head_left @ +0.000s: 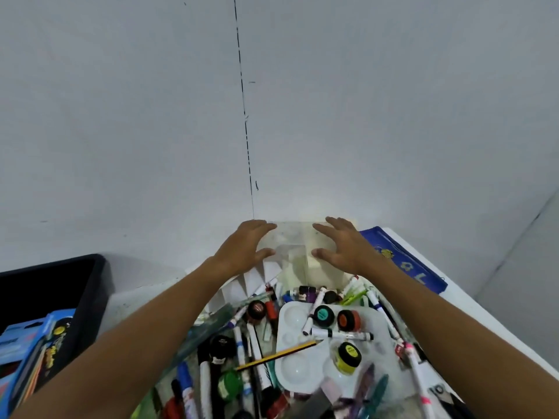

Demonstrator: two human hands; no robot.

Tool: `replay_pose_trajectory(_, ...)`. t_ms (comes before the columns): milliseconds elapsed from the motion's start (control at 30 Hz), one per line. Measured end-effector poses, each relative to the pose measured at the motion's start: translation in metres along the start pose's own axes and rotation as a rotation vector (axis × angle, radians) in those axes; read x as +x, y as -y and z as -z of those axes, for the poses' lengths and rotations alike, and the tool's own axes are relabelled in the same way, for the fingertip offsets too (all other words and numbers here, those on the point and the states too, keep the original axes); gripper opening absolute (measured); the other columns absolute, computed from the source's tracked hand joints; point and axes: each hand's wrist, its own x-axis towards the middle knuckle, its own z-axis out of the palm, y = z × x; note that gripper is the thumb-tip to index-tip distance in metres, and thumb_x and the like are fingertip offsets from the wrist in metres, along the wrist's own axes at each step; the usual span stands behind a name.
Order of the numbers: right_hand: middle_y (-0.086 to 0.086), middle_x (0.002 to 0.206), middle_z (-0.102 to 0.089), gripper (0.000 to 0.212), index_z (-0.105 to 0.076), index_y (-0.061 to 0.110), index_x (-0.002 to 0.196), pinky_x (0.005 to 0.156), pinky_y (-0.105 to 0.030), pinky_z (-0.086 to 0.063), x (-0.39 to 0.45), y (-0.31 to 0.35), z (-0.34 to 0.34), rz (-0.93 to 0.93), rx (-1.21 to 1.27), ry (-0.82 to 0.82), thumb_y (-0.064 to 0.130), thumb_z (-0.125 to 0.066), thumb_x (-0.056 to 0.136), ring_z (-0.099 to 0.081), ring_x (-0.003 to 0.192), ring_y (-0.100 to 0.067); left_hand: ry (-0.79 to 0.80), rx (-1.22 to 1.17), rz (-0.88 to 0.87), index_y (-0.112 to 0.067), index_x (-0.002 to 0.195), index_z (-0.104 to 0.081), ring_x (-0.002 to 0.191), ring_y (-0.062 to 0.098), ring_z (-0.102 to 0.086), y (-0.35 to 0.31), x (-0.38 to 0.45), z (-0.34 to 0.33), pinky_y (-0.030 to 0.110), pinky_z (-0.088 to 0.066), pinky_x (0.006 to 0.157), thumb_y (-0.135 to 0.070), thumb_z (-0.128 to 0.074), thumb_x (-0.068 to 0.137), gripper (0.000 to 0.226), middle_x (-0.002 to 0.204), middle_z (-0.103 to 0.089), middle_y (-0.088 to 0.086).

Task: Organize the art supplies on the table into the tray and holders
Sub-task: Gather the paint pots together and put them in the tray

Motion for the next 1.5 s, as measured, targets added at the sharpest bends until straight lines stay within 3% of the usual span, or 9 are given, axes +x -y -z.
replay_pose_trajectory(300,0.005,0.118,-0.063,0.052,-0.062,0.027,0.125,0.092,-0.03,-0.042,-0.033,0.003,0.057,0.074,0.453,-0.089,0.054,-0.066,0.081,-0.057,0.11,-0.012,-0.328,-0.09,-0.107,-0.025,0.145,-0.032,0.142,0.019,-0.023,-0.048,-0.057,0.042,0.027,-0.025,0.111,-0.055,-0.069,0.078,0.082,0.155,-0.024,0.004)
replay_pose_trajectory(467,-0.021,0.087,-0.072,0.061,-0.067,0.016,0.102,0.062,-0.035,-0.049,-0.067,0.012,0.083,-0.031,0.771,0.202,0.067,-0.068,0.068,-0.062,0.068,-0.033,-0.386,0.294,-0.202,-0.015,0.142,-0.034,0.135,0.033,-0.033,-0.088,-0.11,0.044,0.048,-0.04,0.106,-0.057,-0.08,0.065,0.099,0.151,-0.027,0.013)
replay_pose_trajectory(567,-0.027,0.104,-0.067,0.057,-0.066,0.015,0.106,0.066,-0.036,-0.05,-0.09,0.009,0.076,-0.129,0.748,0.321,0.066,-0.059,0.08,-0.062,0.076,-0.031,-0.389,0.396,-0.168,-0.012,0.137,-0.038,0.119,0.034,-0.045,-0.112,-0.145,0.038,0.051,-0.05,0.087,-0.056,-0.077,0.069,0.09,0.135,-0.044,0.013)
replay_pose_trajectory(667,-0.017,0.117,-0.063,0.054,-0.06,0.017,0.118,0.06,-0.034,-0.053,-0.123,0.013,0.06,-0.121,0.747,0.274,0.061,-0.049,0.09,-0.062,0.083,-0.024,-0.328,0.396,-0.101,-0.009,0.136,-0.043,0.113,0.031,-0.048,-0.13,-0.185,0.029,0.048,-0.05,0.089,-0.06,-0.069,0.074,0.084,0.127,-0.054,0.015)
replay_pose_trajectory(733,-0.01,0.128,-0.057,0.053,-0.053,0.023,0.129,0.072,-0.035,-0.054,-0.15,0.016,0.044,0.034,0.626,0.1,0.059,-0.052,0.09,-0.061,0.097,-0.022,-0.261,0.374,-0.024,-0.008,0.138,-0.044,0.119,0.03,-0.046,-0.14,-0.213,0.024,0.047,-0.047,0.097,-0.061,-0.067,0.075,0.085,0.132,-0.052,0.015)
replay_pose_trajectory(833,-0.006,0.14,-0.048,0.08,-0.046,0.023,0.14,0.1,-0.039,-0.04,-0.198,0.021,0.02,0.452,0.228,-0.008,0.073,-0.053,0.078,-0.047,0.123,-0.023,-0.155,0.269,0.086,-0.01,0.144,-0.04,0.127,0.023,-0.036,-0.159,-0.253,0.014,0.042,-0.039,0.107,-0.057,-0.072,0.075,0.09,0.141,-0.046,0.012)
replay_pose_trajectory(933,-0.006,0.131,-0.052,0.097,-0.048,0.019,0.14,0.098,-0.043,-0.039,-0.231,0.022,-0.006,0.68,-0.046,-0.05,0.087,-0.043,0.071,-0.046,0.118,-0.026,-0.103,0.209,0.097,-0.012,0.146,-0.038,0.125,0.015,-0.033,-0.171,-0.288,0.002,0.03,-0.035,0.105,-0.063,-0.068,0.076,0.092,0.14,-0.045,0.008)
replay_pose_trajectory(1100,-0.005,0.129,-0.05,0.097,-0.041,0.019,0.144,0.097,-0.042,-0.043,-0.275,0.016,-0.04,0.68,-0.102,0.081,0.087,-0.024,0.077,-0.047,0.118,-0.024,-0.03,0.104,0.097,-0.017,0.147,-0.037,0.121,0.011,-0.044,-0.178,-0.342,-0.03,0.025,-0.043,0.097,-0.072,-0.059,0.078,0.09,0.137,-0.047,0.005)
replay_pose_trajectory(1500,0.0,0.115,-0.059,0.086,-0.061,0.014,0.127,0.088,-0.042,-0.046,-0.301,0.008,-0.066,0.672,-0.094,0.011,0.082,-0.037,0.08,-0.046,0.105,-0.02,-0.089,0.194,0.01,-0.013,0.134,-0.056,0.101,0.019,-0.054,-0.172,-0.358,-0.063,0.032,-0.051,0.081,-0.076,-0.054,0.078,0.085,0.114,-0.056,0.007)
